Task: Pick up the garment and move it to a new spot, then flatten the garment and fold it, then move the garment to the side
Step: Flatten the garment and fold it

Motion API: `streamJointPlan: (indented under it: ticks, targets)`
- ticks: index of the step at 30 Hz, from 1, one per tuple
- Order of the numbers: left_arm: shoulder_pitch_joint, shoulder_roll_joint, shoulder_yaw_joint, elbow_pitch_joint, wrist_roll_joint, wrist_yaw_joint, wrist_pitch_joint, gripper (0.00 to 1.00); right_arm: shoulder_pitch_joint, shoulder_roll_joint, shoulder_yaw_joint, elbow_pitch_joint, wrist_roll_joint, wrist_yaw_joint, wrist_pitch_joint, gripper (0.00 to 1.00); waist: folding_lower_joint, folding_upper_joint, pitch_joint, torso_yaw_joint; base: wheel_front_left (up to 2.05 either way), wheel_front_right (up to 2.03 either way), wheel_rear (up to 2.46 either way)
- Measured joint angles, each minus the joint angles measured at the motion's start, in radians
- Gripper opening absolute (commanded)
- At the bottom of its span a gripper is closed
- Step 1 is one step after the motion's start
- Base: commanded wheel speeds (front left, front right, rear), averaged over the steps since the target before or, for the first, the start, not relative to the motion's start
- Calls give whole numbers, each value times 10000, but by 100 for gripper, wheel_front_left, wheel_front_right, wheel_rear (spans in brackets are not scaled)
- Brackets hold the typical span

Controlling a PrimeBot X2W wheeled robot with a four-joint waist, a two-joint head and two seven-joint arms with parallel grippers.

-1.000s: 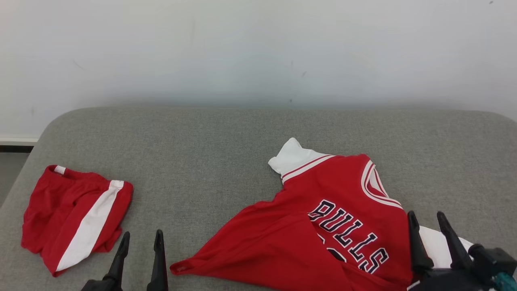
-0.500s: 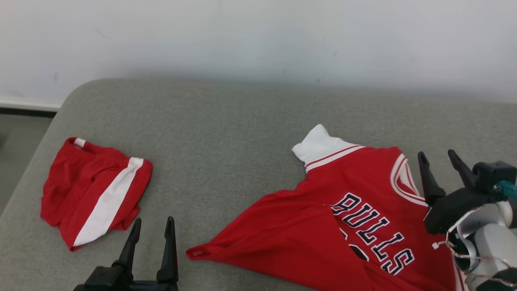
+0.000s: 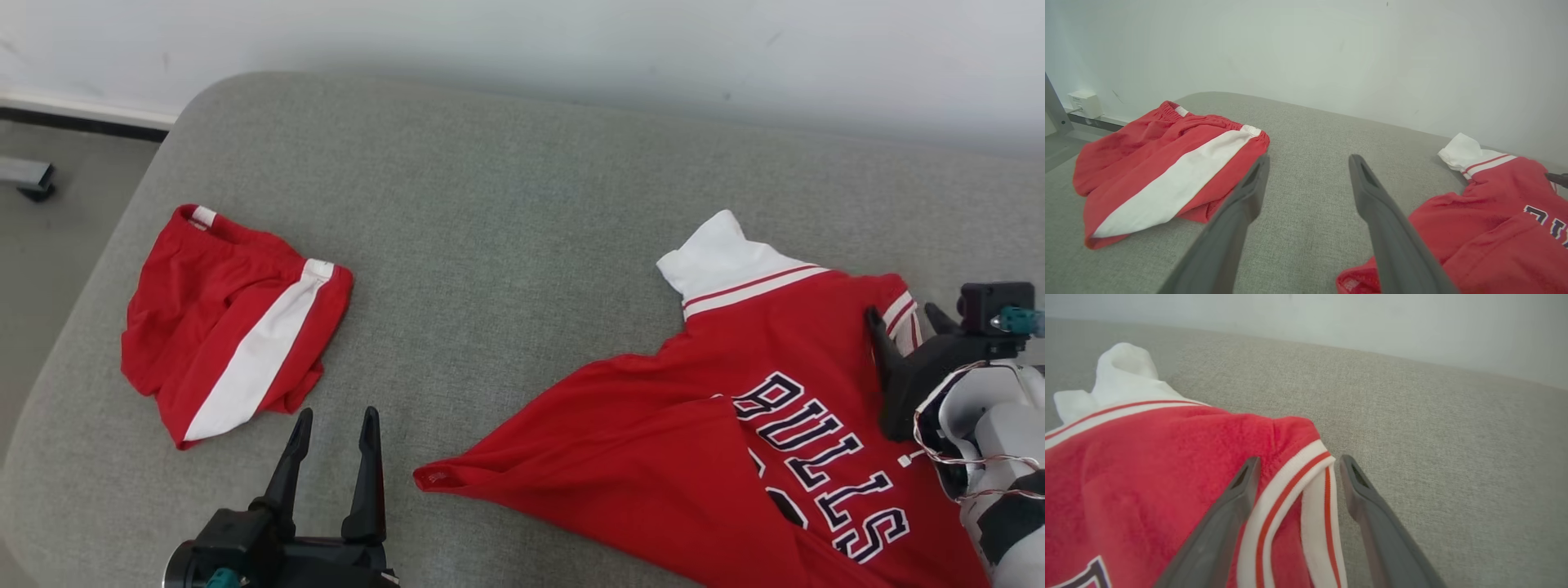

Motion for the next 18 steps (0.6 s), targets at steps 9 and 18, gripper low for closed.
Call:
streamJointPlan:
  ticks: [9,18]
  targets:
    - [-239,-4,-336,58,-119,94,0,100,-927,15,907,1528,268,0,591,100,-1,0,427,323,0,0,0]
    - [-346,-2,-359,48,-153,148,0,100,-1550,-2,1112,2056,1020,0,510,0,-1,0,501,310,0,0,0]
